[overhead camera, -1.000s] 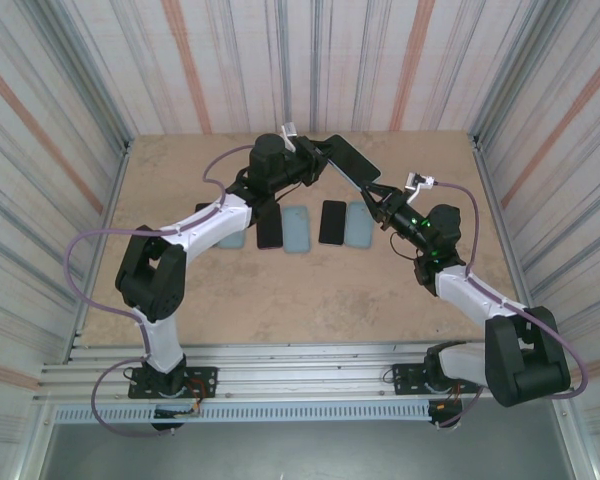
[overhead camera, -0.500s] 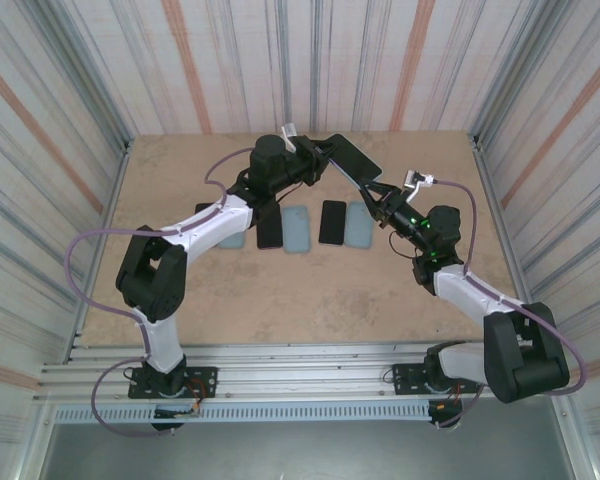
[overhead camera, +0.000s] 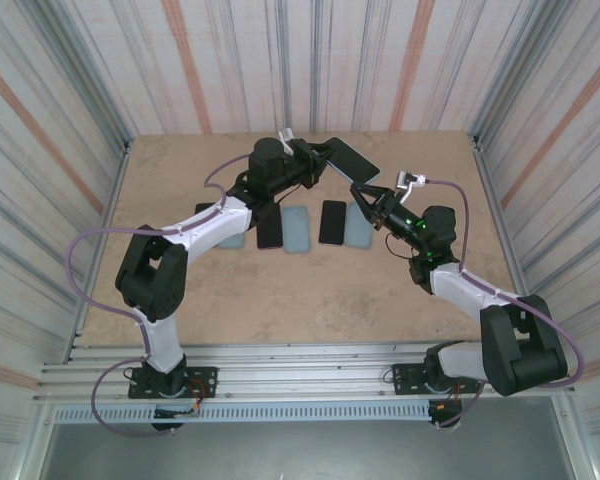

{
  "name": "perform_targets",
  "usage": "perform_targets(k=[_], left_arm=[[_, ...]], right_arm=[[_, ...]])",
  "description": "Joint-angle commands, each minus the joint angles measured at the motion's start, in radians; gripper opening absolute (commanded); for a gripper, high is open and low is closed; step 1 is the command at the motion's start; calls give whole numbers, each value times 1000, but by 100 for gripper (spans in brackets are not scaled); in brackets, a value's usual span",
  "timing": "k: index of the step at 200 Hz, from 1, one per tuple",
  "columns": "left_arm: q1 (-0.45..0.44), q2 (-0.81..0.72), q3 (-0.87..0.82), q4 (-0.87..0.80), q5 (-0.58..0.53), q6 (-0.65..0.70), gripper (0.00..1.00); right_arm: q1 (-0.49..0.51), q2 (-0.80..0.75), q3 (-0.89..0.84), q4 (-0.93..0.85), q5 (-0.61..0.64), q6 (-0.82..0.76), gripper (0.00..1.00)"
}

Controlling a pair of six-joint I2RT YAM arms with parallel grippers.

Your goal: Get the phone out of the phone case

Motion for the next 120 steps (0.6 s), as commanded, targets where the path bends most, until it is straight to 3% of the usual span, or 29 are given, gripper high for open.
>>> perform_targets(k=[1,61,120], left_arm=[[10,-18,28,102,14,-30,9],[8,-19,52,115,54,-60,8],[-1,-48,66,142,99,-115,7]], right_arm=[[-6,16,13,11,-11,1,20],[-38,50,39,-41,-64,-46,14],[-52,57,68,-273,-185,-335,12]])
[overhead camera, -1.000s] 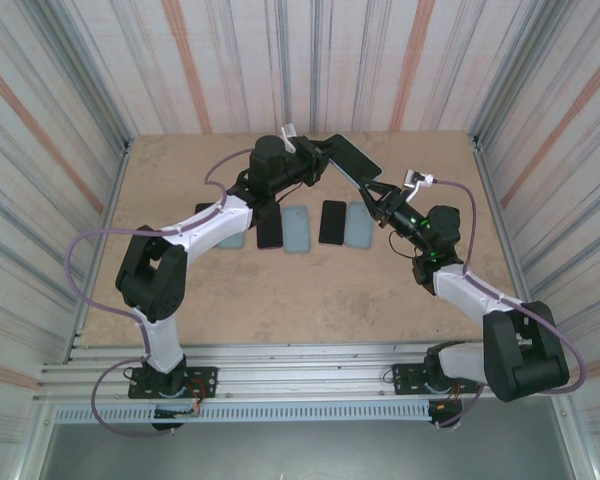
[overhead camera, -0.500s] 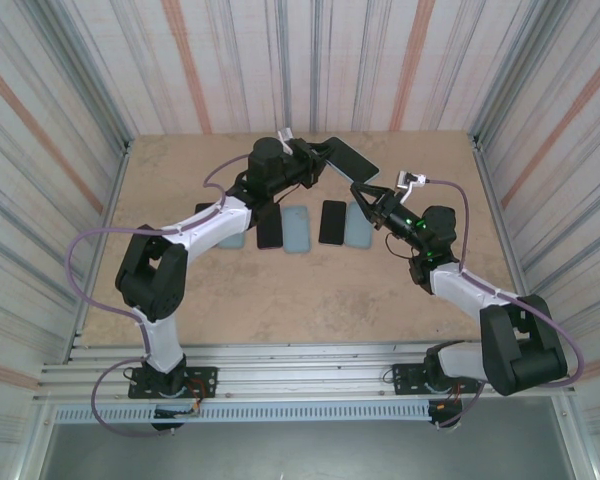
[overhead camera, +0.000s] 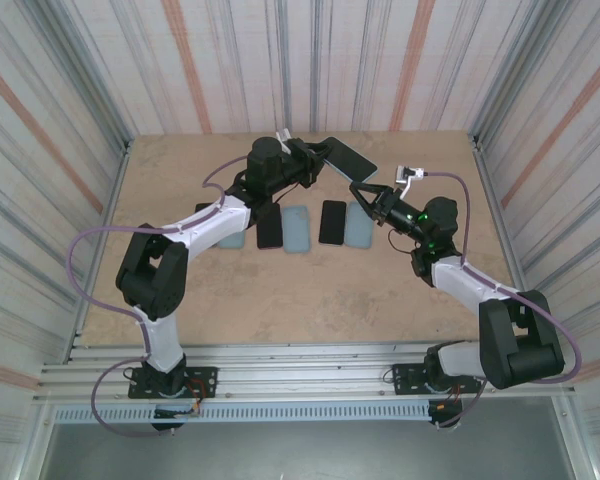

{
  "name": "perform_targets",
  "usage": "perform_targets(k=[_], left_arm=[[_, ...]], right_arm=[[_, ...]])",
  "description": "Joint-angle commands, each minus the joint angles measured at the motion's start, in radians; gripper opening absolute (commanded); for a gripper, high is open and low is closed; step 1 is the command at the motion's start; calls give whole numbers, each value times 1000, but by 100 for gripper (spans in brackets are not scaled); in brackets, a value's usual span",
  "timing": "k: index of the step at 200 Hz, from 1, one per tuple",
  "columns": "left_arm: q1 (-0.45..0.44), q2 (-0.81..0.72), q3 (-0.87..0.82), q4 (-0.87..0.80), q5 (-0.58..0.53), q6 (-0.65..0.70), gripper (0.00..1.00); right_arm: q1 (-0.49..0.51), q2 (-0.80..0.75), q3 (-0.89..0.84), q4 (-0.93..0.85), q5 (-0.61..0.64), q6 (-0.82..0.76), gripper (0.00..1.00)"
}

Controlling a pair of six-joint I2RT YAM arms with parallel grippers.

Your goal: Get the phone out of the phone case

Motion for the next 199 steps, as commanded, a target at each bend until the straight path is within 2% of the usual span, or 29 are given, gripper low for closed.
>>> perform_targets(k=[1,31,72,99,132,147,166,199], left_arm=[[-14,-55,66,143,90,-83,7],[-21,-80,61,168,103,-106,4],[-20,-119,43,123,131,-65,4],[-4,-119,44,81,169,15,4],[50,-113,54,36,266,175,3],[78,-116,65,0,316,270,3],[107,-107,95,-30,399,381,3],[149,-100,147,-110,557,618,2]], right_arm=[[-10,23,7,-187,-61,-186,12],[-28,67,-21,-192,-63,-204,11],[-37,80,-11,-151,-80,-201,12],[-53,38,24,-178,-106,-228,19],[-88,-56,87,-438,-197,-427,36],[-108,-96,131,-624,-243,-575,43],[-133,-122,192,-854,-292,-779,47],[-169,-115,279,-1037,-363,-993,55]])
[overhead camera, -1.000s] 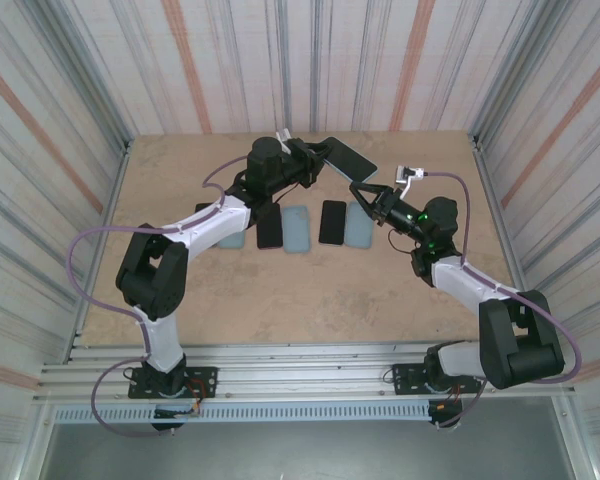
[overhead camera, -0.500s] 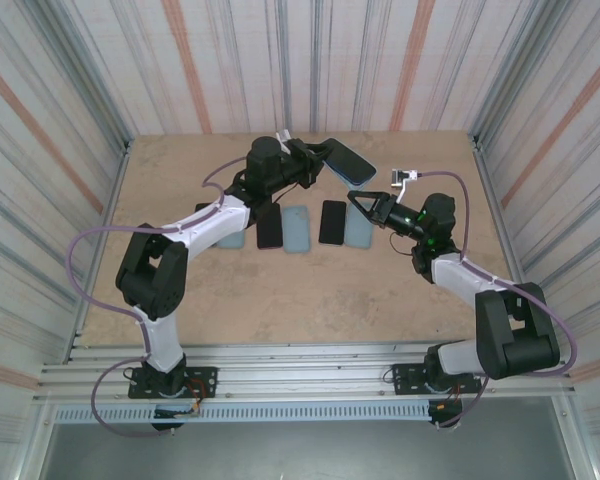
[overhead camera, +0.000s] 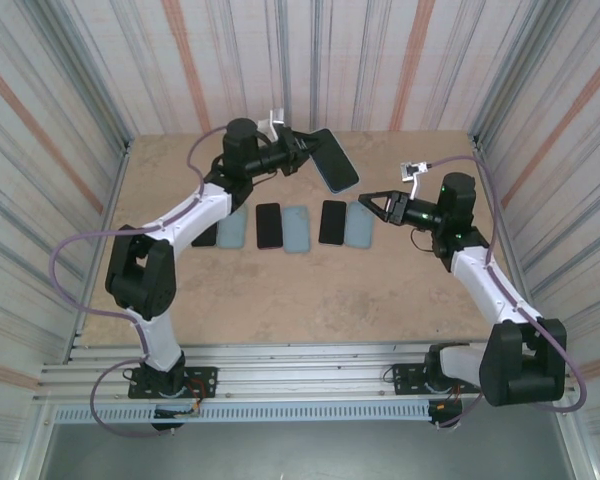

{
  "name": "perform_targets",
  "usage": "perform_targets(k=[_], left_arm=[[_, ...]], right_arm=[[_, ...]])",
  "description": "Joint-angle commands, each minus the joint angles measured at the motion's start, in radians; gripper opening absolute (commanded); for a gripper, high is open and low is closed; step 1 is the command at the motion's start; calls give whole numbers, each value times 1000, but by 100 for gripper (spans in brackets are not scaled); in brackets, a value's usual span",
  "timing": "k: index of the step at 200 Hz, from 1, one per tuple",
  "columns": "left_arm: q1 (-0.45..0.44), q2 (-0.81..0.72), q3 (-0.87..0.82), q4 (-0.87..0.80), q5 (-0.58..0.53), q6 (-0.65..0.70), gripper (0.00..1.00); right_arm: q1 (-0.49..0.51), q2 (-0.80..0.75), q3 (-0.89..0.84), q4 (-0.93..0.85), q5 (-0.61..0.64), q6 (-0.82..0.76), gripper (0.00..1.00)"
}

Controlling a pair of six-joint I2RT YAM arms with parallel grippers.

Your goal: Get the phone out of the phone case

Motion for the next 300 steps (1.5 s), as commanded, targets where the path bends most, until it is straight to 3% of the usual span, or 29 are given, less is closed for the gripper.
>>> perform_targets(k=[1,34,83,144,163,179,208,224,263,300], left_arm=[[19,-71,67,-24,179,255,2],[48,-84,93,-100,286,450,2],[67,-111,82,-73,358,581,1],[67,-142,34,-68,298,549,1],[67,-161,-17,-14,177,456,1],[57,-197,-116,99,-4,353,0],[-10,-262,-211,166,-298,355,0],[-68,-284,-266,250,-480,350,0],[-209,-269,-369,471,-896,288,0],[-314,-223,-370,587,-1122,280,0]], right_arm=[[-14,-6,75,-275,-80,-285,55],[-1,48,160,-375,-120,-460,57],[62,159,284,-525,-138,-717,56],[122,237,341,-511,-169,-738,46],[119,228,292,-381,-155,-622,52],[115,215,216,-168,-153,-416,58],[141,198,90,192,-113,-43,66],[154,196,49,265,-33,123,69],[214,222,-108,738,225,612,72],[289,274,-167,1034,462,871,65]])
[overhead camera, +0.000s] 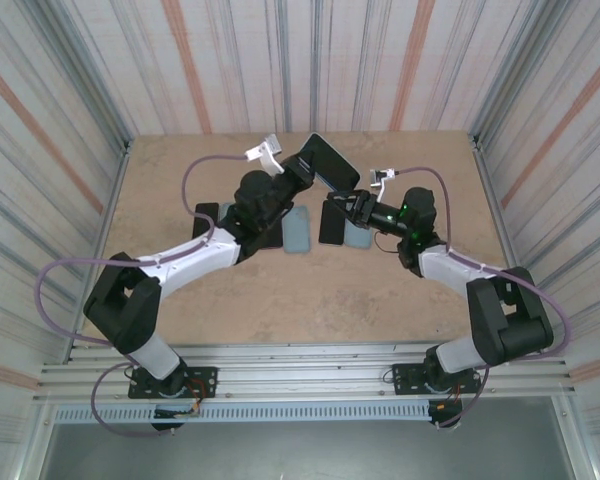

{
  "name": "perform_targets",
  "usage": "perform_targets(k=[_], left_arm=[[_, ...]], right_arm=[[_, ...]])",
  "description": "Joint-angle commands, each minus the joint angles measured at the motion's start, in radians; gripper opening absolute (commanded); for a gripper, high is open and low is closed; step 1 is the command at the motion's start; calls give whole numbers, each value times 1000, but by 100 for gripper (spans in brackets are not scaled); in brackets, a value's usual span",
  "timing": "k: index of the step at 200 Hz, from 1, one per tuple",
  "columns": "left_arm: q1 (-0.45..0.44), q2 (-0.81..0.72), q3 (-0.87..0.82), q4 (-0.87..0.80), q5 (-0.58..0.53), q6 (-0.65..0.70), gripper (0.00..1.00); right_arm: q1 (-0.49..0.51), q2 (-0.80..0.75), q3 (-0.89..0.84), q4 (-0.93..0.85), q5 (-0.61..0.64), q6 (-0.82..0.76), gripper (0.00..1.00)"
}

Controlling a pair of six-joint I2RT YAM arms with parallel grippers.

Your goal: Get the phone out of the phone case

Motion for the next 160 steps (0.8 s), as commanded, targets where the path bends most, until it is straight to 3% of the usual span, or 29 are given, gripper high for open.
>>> perform_targets(k=[1,35,58,123,160], left_arm=[[-39,-7,10,227,-271,-28,0],[-72,-9,7,221,-323,-55,1],[-78,-21,-25,228,-350,-73,1],[-91,-19,-53,234,-356,-127,0],[-106,2,-52,240,-360,-157,0]], right_arm=[[40,28,-23,314,220,284,64],[86,17,-45,377,383,332,52],[112,5,-67,434,482,352,49],[149,26,-30,474,502,362,46],[168,47,4,473,504,380,36]])
